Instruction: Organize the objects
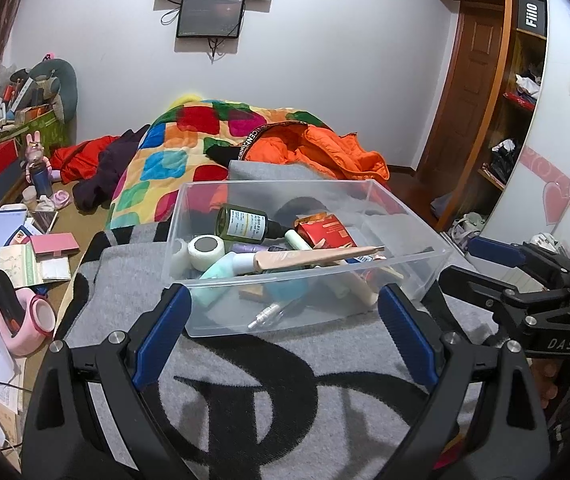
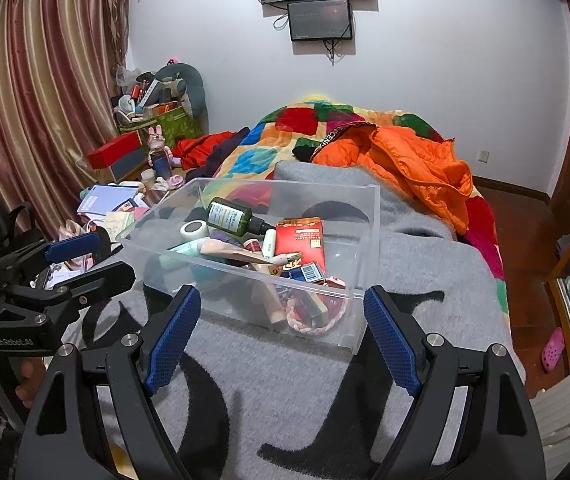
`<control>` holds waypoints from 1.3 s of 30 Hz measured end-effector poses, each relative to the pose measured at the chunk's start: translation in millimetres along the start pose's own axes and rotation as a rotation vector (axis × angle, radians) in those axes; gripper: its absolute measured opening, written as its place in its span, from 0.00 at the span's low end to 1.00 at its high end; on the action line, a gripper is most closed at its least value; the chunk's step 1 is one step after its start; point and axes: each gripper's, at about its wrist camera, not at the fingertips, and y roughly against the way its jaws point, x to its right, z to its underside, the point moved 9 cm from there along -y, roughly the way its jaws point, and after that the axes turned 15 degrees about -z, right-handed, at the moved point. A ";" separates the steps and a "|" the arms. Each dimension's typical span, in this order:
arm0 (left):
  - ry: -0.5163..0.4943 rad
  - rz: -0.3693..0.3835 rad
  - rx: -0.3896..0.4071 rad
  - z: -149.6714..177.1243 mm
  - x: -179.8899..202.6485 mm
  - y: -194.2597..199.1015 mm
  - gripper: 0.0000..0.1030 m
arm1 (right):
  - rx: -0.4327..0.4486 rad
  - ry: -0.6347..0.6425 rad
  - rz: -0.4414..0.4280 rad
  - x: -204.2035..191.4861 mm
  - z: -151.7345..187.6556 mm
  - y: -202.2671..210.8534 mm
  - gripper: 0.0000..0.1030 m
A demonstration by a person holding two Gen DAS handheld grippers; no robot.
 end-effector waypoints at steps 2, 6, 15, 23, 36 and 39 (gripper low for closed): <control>-0.002 0.001 0.001 -0.5 0.5 0.8 0.93 | -0.002 -0.003 -0.002 0.3 0.0 -0.6 0.79; 0.001 0.004 0.000 -0.8 1.0 1.5 0.93 | -0.005 -0.004 -0.006 0.7 0.7 -1.6 0.79; 0.004 0.007 0.000 -1.7 1.3 2.1 0.93 | -0.007 -0.003 -0.006 -0.5 1.3 -1.7 0.79; 0.006 0.007 -0.001 -1.5 1.6 2.5 0.93 | -0.007 -0.004 -0.006 -0.6 1.3 -1.7 0.79; 0.009 0.015 -0.001 -2.1 1.5 4.7 0.93 | -0.007 -0.005 -0.007 -0.7 1.6 -2.0 0.79; 0.007 0.024 0.001 -2.5 3.6 6.3 0.93 | -0.008 -0.005 -0.006 -0.5 1.7 -2.1 0.79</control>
